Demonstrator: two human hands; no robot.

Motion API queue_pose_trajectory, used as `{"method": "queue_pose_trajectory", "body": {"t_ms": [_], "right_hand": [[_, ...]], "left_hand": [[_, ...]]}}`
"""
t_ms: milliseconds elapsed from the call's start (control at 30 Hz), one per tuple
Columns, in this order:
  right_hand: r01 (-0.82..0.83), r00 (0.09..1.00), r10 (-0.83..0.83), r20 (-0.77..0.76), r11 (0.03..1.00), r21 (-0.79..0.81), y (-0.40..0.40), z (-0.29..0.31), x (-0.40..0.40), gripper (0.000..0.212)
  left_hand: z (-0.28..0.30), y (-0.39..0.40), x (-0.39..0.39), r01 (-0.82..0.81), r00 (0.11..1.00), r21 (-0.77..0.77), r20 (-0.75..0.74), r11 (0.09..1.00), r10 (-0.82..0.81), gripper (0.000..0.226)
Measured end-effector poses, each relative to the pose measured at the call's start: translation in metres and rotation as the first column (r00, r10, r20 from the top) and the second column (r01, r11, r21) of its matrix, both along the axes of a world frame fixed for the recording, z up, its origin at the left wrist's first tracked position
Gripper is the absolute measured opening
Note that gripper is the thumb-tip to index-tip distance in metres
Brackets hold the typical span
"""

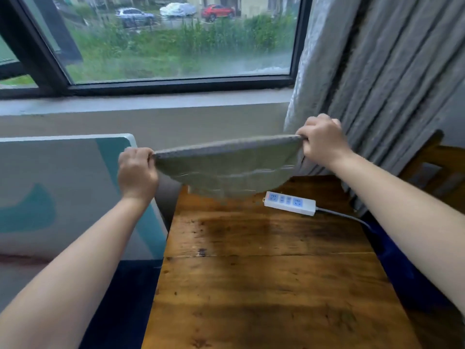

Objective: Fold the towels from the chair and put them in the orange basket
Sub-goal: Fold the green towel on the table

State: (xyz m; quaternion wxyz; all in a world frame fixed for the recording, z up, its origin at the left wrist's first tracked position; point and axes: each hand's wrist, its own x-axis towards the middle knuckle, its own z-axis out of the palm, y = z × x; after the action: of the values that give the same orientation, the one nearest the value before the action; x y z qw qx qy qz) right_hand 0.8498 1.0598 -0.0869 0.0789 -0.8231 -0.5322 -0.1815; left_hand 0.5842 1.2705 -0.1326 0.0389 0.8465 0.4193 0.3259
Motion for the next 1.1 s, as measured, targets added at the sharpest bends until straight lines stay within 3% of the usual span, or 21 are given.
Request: {"method": "queue_pose_trajectory", "body": {"t_ms": [133,367,467,567,633,733,833,967,1033,1100], "right_hand": [[0.151,0.988,-0.141,0.056,0.936,-0.317,-0.013,-0.003,-0.010,0.029],[0.269,0.960,-0.276,0.040,0.882,-0.387,-0.019,-0.018,-0.009,0.031],[0.323,0.941,-0.338,0.007,0.895,-0.307,-0.014,-0.022,-0.003,0.030],[0.327,0.938,-0.333,-0.092,0.942,-0.079,-0.007,-0.018,0.009,0.025],[0.247,0.968,-0.241,-0.068,0.965,0.093,-0.005,-0.016,0.016,0.016],[0.091,0.996,-0.091,-0.007,0.991,0.093,-0.013,-0.021,0.018,0.010],[-0.039,0.998,0.039,-0.039,0.999,0.006,-0.031,-0.040,0.012,0.012],[-0.221,0.974,0.213,-0.073,0.964,-0.146,-0.056,-0.073,-0.005,0.007],[-0.242,0.965,0.179,-0.191,0.892,-0.382,-0.068,-0.090,-0.025,0.009],[-0.259,0.953,0.099,-0.287,0.759,-0.597,-0.082,-0.119,-0.048,0.017]], "left_hand": [[0.002,-0.005,0.001,0.067,0.972,-0.074,-0.220,0.995,-0.082,0.023],[-0.005,-0.020,0.014,0.048,0.942,-0.125,-0.325,0.991,-0.087,0.028],[0.002,-0.019,0.025,0.009,0.949,-0.079,-0.313,0.997,-0.033,0.028],[0.019,-0.012,0.038,-0.017,0.979,-0.010,-0.205,1.000,0.015,0.024],[0.030,-0.009,0.041,-0.010,0.992,0.014,-0.124,1.000,0.011,0.022],[0.030,-0.006,0.032,0.055,0.996,0.039,-0.077,0.998,-0.052,0.019],[0.010,-0.005,0.009,0.183,0.967,-0.031,-0.176,0.983,-0.186,0.015],[-0.025,-0.012,-0.026,0.343,0.813,-0.271,-0.394,0.899,-0.429,0.010],[-0.048,-0.024,-0.041,0.287,0.618,-0.462,-0.580,0.839,-0.530,0.011],[-0.075,-0.042,-0.053,0.191,0.422,-0.602,-0.663,0.775,-0.618,0.013]]}}
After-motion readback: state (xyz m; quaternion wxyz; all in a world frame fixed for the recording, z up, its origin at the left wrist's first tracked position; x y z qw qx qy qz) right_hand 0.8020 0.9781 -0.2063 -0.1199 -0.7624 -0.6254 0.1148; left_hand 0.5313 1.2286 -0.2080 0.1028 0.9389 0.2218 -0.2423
